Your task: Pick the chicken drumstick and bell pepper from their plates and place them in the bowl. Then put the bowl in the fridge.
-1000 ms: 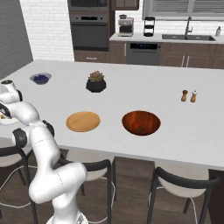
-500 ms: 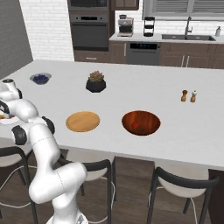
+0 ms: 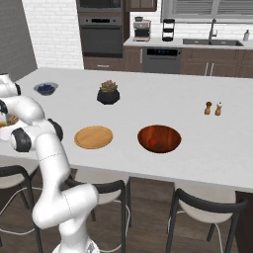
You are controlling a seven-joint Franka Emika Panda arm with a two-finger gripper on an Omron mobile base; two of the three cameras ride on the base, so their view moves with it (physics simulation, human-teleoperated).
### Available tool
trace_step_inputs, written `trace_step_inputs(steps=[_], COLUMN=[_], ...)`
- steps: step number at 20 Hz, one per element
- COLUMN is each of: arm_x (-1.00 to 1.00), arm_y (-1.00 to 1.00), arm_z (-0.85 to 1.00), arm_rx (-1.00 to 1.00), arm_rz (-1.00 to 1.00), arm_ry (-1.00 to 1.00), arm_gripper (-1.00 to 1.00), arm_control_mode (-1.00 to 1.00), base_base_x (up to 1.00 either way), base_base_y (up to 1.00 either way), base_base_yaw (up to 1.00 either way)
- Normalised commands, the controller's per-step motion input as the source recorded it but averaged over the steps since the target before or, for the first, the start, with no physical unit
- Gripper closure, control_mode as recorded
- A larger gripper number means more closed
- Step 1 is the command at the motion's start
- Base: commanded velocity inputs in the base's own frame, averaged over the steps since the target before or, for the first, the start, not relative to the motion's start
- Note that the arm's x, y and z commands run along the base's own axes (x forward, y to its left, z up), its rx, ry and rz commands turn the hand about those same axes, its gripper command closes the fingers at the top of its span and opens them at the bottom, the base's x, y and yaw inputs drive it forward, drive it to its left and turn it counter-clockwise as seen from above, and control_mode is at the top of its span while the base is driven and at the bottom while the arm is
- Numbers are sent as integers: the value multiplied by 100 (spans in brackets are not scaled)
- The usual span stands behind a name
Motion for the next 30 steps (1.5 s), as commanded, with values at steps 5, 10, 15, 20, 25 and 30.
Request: trace_step_inputs(steps=[5,10,15,20,25,30], arm_x=[-97,-96,-44,0,3,0], arm_y=[-100,-100,-100,-100,-100,-100], arm_z=[14,5,31,43,47,34], arm_rx=[0,4,12,15,13,16], arm_rz=[-5,-6,-13,-26,-29,-24], arm_ry=[-16,-19,-15,-2,0,0], arm_gripper=[100,100,100,100,100,100], arm_control_mode=[-100,-100,-100,-100,-100,-100], base_base_x=[0,0,0,0,0,0], base_base_y=[0,0,0,0,0,0], base_base_yaw=[0,0,0,0,0,0])
